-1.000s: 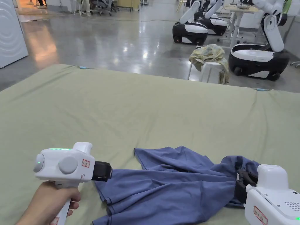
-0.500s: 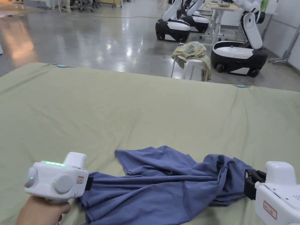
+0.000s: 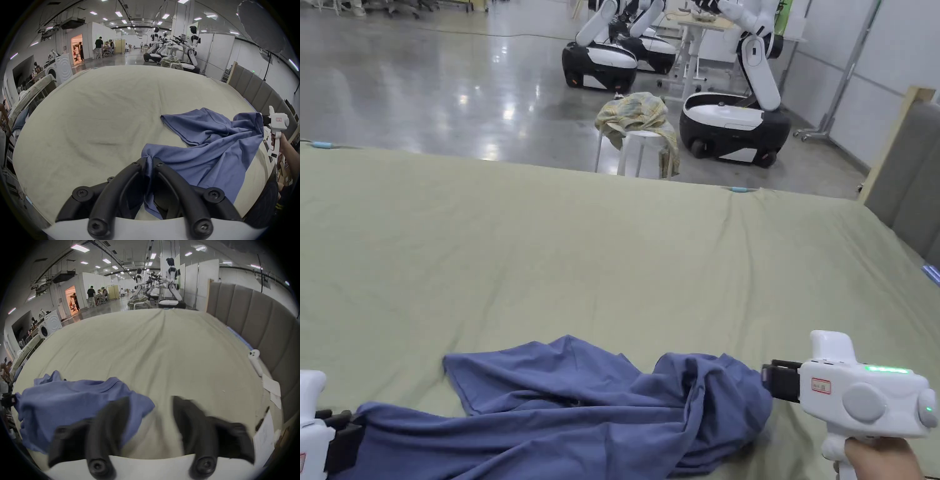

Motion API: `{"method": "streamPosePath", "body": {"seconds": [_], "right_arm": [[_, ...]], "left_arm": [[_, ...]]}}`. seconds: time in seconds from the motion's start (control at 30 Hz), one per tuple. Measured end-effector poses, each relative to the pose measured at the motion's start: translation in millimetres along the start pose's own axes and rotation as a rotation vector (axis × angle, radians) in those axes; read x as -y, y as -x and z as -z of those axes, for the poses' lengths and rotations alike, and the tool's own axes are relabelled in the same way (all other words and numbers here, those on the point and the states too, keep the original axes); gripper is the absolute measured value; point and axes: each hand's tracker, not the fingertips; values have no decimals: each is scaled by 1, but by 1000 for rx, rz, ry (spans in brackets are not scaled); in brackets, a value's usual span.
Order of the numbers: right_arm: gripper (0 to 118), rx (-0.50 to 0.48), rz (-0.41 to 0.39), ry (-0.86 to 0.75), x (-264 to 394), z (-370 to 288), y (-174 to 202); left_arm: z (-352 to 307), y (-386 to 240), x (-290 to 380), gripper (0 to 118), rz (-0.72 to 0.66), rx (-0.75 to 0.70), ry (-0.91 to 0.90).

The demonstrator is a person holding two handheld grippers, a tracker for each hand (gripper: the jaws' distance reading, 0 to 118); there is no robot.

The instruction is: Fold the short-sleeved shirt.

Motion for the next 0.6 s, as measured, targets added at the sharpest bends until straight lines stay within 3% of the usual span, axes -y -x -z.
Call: {"method": "streamPosePath", "body": {"seconds": [0.07, 0.1, 0.13, 0.17, 0.2, 0.23, 0.27, 0.4, 0.53, 0.6], "right_arm": [[111, -28, -30, 32, -3, 23, 4], [114, -33, -36, 44, -3, 28, 6], [111, -27, -42, 69, -2, 24, 15], [100, -13, -60, 104, 0, 26, 19], [70, -3, -80, 116, 2, 26, 22], [32, 20, -95, 125, 6, 24, 25], [10, 7, -79, 118, 8, 17, 29], [9, -23, -26, 93, -5, -11, 23], [9, -55, 44, -86, -53, -88, 18], [9, -59, 21, -172, -81, -128, 21]], "left_arm": [[6, 2, 0, 9, 6, -6, 11], [9, 2, 0, 9, -1, -4, 16], [11, 3, 0, 9, -3, 4, 22], [13, 3, 1, 9, -6, -5, 23], [14, 4, 1, 9, -7, -14, 23], [15, 4, 1, 9, -11, -16, 24], [16, 5, 0, 9, -28, -11, 23], [15, 4, -11, 8, -23, -12, 15], [-11, 5, -54, 8, -4, -53, -87], [-29, 6, -84, 8, -6, -54, -150]]}}
